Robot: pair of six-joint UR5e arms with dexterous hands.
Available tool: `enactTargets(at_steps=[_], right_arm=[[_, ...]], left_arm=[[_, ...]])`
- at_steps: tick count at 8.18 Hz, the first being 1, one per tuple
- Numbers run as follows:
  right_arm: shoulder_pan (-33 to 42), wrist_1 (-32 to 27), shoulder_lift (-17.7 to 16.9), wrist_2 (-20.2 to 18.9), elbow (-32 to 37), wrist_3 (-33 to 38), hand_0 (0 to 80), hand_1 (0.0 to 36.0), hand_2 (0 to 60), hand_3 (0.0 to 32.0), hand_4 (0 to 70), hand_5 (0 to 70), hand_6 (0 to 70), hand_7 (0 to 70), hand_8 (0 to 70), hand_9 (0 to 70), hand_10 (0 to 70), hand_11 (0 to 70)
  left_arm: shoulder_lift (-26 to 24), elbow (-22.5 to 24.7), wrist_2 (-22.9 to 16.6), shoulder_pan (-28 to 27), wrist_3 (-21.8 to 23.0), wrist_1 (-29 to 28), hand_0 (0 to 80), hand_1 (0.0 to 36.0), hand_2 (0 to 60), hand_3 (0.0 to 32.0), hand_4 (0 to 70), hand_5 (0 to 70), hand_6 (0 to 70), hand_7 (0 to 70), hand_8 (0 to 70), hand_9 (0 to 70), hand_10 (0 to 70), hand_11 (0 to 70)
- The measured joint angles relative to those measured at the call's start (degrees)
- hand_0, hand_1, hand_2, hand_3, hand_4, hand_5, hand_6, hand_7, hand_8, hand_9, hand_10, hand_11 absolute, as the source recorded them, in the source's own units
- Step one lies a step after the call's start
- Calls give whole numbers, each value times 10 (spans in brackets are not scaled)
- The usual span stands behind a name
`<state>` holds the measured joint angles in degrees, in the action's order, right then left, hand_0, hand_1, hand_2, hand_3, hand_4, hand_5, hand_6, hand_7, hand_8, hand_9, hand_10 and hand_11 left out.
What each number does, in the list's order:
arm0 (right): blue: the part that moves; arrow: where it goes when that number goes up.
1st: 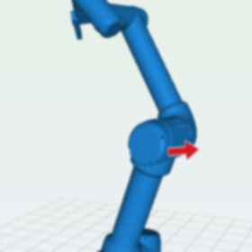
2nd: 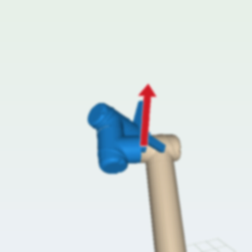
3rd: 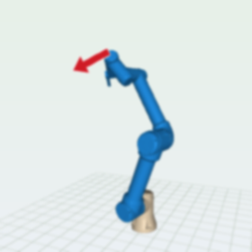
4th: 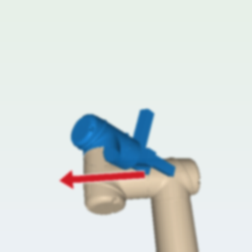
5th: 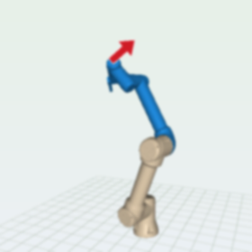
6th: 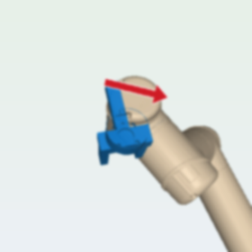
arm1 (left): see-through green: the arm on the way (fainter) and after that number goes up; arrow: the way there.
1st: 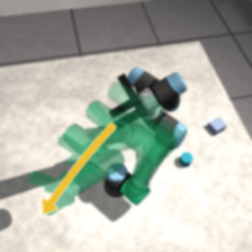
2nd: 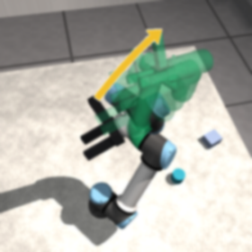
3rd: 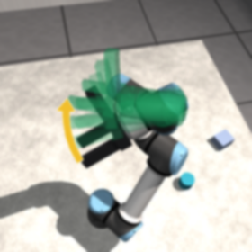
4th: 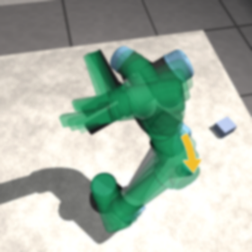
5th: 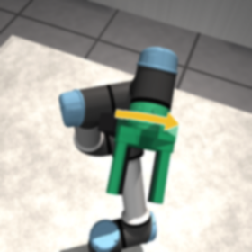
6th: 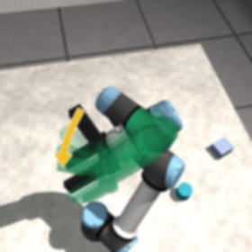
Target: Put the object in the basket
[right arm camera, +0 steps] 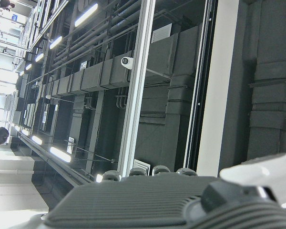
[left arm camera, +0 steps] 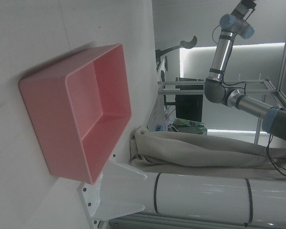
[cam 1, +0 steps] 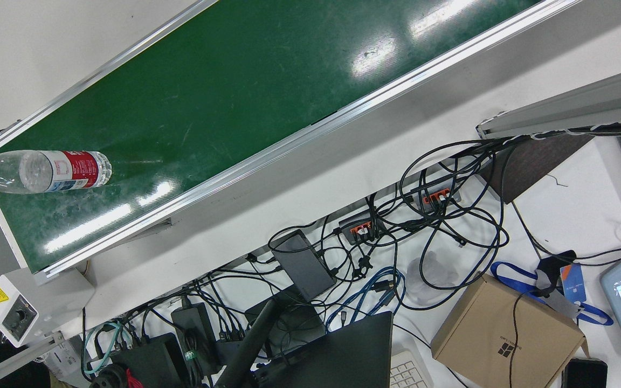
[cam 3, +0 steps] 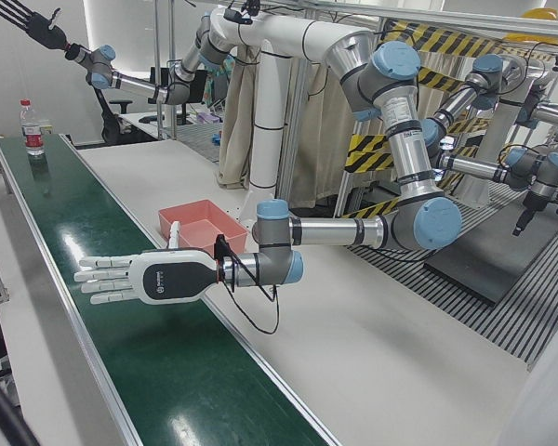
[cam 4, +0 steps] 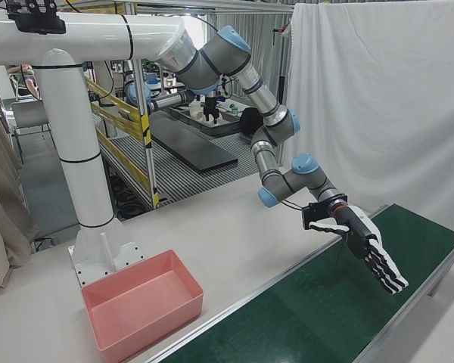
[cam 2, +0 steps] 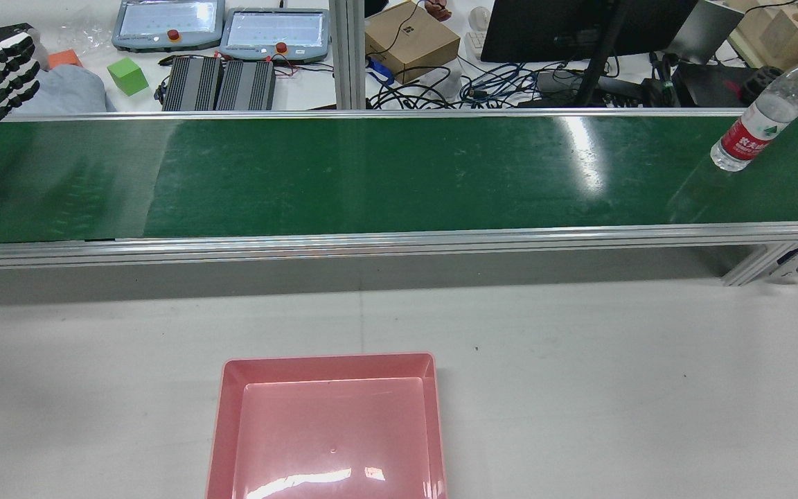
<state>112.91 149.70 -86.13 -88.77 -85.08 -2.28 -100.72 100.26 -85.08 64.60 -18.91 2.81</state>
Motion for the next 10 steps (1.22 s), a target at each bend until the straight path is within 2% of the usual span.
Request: enactTargets(at_steps=[6, 8, 10], right_arm=[[0, 0, 0, 0, 0, 0, 0, 0, 0, 0, 0, 0, 0, 0, 0, 0, 0, 0], [0, 0, 0, 0, 0, 0, 0, 0, 0, 0, 0, 0, 0, 0, 0, 0, 0, 0], [0, 0, 0, 0, 0, 0, 0, 0, 0, 0, 0, 0, 0, 0, 0, 0, 0, 0]], left_arm=[[0, 0, 0, 0, 1, 0, 493, 0, 0, 30, 3, 89, 0, 0, 29, 23, 11, 24], [0, 0, 0, 0, 1, 0, 498, 0, 0, 18, 34, 96, 5, 0, 50, 38, 22, 39], [1, 0, 0, 1, 1, 0, 496, 0, 0, 22, 34, 96, 4, 0, 51, 38, 20, 36]])
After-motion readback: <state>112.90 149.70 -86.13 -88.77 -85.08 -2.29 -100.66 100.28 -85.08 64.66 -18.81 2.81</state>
